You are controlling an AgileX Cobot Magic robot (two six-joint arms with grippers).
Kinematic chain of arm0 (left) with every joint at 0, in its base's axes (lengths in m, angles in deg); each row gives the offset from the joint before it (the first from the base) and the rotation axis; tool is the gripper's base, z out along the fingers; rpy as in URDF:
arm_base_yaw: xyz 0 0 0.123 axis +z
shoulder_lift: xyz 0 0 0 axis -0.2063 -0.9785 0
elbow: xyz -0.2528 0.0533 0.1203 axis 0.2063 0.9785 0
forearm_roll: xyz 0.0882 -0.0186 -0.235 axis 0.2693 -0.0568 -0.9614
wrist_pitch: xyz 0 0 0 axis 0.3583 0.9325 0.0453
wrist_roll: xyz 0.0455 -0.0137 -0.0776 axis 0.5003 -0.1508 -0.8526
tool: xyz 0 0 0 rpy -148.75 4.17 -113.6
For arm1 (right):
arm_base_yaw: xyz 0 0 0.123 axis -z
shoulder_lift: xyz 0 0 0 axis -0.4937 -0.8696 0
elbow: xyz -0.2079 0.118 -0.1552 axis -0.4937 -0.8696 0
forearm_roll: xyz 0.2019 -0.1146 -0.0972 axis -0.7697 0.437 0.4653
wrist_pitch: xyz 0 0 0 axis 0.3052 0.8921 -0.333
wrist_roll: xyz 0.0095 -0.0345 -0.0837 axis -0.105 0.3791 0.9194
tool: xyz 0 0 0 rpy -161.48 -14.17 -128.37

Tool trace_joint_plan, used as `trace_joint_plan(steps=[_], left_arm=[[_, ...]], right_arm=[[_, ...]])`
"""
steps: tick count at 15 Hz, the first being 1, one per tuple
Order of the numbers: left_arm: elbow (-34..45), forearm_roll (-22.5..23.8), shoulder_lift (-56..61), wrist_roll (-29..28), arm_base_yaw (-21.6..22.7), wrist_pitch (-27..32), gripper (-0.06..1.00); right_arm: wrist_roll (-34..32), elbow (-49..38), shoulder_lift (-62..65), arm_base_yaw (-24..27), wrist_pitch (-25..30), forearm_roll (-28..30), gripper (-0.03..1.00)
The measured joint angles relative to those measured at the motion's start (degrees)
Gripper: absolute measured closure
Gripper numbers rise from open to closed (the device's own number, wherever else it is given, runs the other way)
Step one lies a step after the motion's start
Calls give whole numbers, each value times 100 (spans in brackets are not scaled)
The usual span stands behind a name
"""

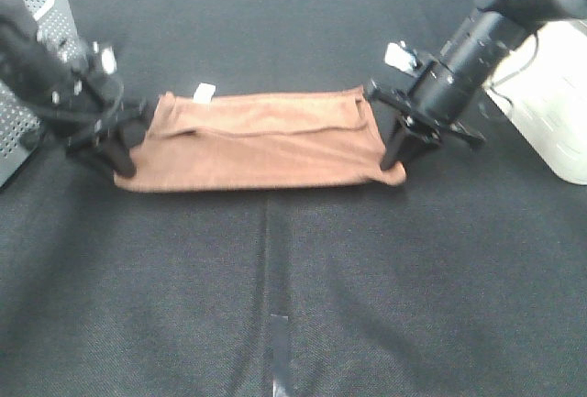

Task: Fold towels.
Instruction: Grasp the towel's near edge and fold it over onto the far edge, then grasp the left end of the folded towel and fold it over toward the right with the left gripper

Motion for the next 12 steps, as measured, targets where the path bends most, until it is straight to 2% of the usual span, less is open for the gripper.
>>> trace_joint_plan(steps=[2, 6, 8, 9, 10, 11, 12], left_arm=[[561, 6, 183, 11, -132, -229, 93], [498, 0, 269, 0, -138, -401, 93], [6, 0, 269, -160, -132, -424, 93], [-762, -17, 97, -258, -86, -384, 93], [-1163, -17, -92, -355, -29, -264, 93], [-1163, -17, -92, -355, -29, -264, 93], [-1719, -17, -441, -567, 109, -69, 93]], right_arm=[[109, -590, 304, 0, -212, -63, 97], [361, -699, 424, 0, -401, -172, 97], [418, -390, 418, 0, -481, -172, 97], [447, 275, 281, 0, -493, -172, 97], [447, 653, 132, 0, -470, -172, 97], [447, 653, 132, 0, -470, -172, 97], [384, 1295, -235, 0, -390, -160, 97]])
